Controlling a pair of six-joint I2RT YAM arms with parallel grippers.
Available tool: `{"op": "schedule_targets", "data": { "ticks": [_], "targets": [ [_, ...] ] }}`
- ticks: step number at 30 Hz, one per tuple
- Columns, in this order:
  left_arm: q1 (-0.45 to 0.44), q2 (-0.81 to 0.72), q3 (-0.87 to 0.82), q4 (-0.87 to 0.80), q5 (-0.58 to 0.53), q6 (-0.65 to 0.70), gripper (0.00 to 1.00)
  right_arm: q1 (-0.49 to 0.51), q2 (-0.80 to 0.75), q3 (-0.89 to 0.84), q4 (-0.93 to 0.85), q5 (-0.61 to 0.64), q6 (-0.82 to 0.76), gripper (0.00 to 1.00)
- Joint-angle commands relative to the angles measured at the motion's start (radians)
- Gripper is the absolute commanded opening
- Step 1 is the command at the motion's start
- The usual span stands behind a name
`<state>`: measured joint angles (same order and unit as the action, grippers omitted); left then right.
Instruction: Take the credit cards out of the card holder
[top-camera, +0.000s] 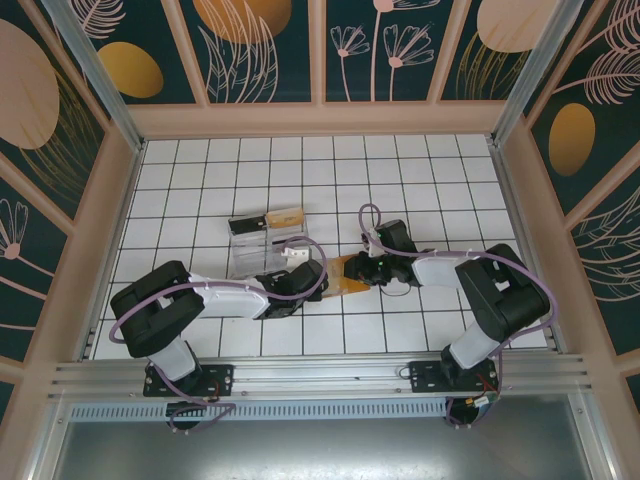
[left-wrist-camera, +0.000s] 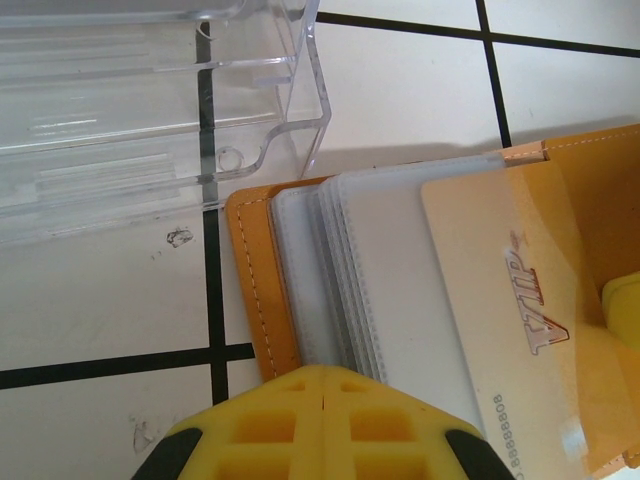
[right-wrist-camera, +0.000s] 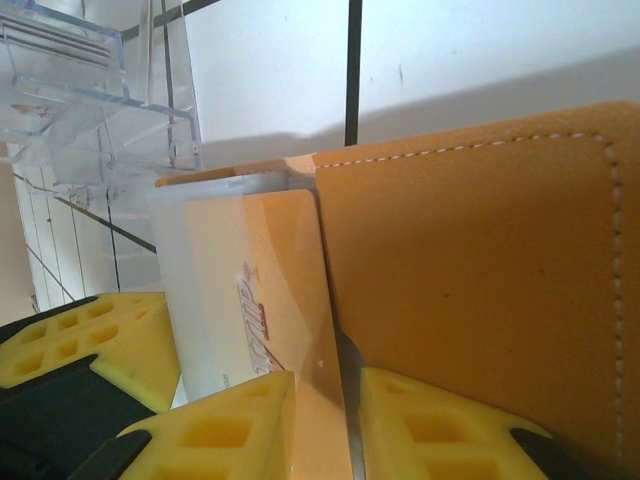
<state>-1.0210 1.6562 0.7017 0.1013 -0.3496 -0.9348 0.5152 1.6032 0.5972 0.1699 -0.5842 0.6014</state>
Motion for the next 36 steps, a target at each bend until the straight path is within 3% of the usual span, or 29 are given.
{"op": "schedule_targets", "data": {
  "ticks": [1, 11, 18, 21, 36],
  "targets": [
    [0.004, 0.038, 0.0, -0.051, 0.026, 0.017, 0.03, 0.009, 0.026, 0.006, 0.017, -0.009, -0.015, 0.26],
    [0.004, 0.043, -0.001, -0.048, 0.034, 0.017, 0.03, 0.016, 0.055, 0.001, 0.069, -0.05, 0.0, 0.25],
    [0.004, 0.041, -0.004, -0.045, 0.034, 0.017, 0.02, 0.005, 0.051, -0.006, 0.069, -0.044, 0.005, 0.07],
    [0.004, 0.042, -0.007, -0.046, 0.031, 0.017, 0.02, -0.014, 0.043, -0.018, 0.054, -0.039, -0.001, 0.04],
    [0.004, 0.042, -0.011, -0.045, 0.032, 0.019, 0.02, -0.119, -0.043, -0.085, -0.024, -0.015, -0.046, 0.03]
  ]
}}
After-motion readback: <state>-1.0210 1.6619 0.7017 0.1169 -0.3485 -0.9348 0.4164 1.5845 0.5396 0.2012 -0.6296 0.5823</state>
